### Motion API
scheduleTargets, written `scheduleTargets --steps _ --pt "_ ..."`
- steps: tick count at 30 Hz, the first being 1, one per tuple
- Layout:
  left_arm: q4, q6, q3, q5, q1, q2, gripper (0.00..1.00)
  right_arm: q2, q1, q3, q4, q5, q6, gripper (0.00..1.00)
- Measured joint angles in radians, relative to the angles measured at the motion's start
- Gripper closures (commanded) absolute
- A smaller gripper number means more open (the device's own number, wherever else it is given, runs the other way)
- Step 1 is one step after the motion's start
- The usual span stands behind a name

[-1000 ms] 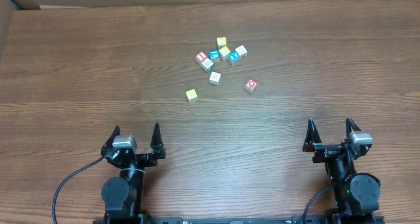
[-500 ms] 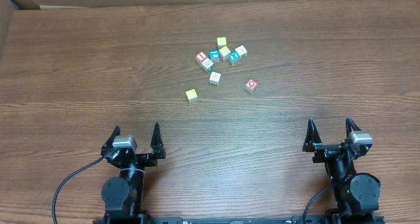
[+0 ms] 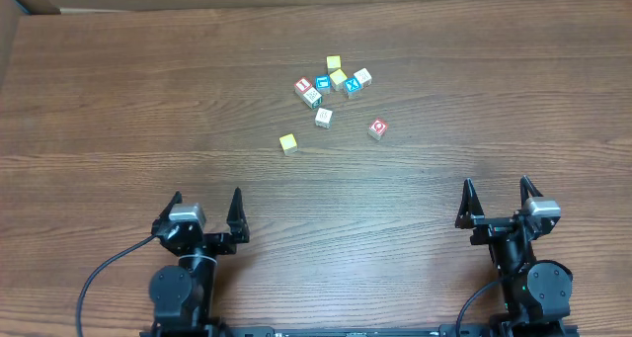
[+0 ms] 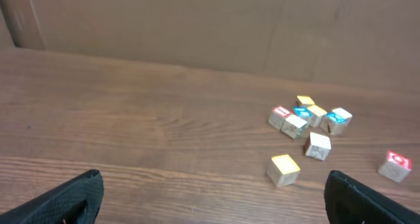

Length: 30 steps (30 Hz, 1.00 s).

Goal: Flip 3 blocks
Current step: 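Reach the left gripper toward the yellow block near the cluster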

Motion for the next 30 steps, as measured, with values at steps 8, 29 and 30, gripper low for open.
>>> scheduleTargets --steps 8,29,30 --pt "-0.269 0.000 0.478 0.014 0.000 0.184 0.00 0.000 0.000 0.000 0.000 -0.001 0.000 0.00" --pt "-0.924 -0.004 1.305 0.278 0.000 1.226 0.96 0.000 0.000 0.000 0.000 -0.002 0.000 0.00" --pt "-0.933 -0.009 1.305 0.289 0.000 1.247 0.96 0.000 0.000 0.000 -0.001 -0.002 0.000 0.00"
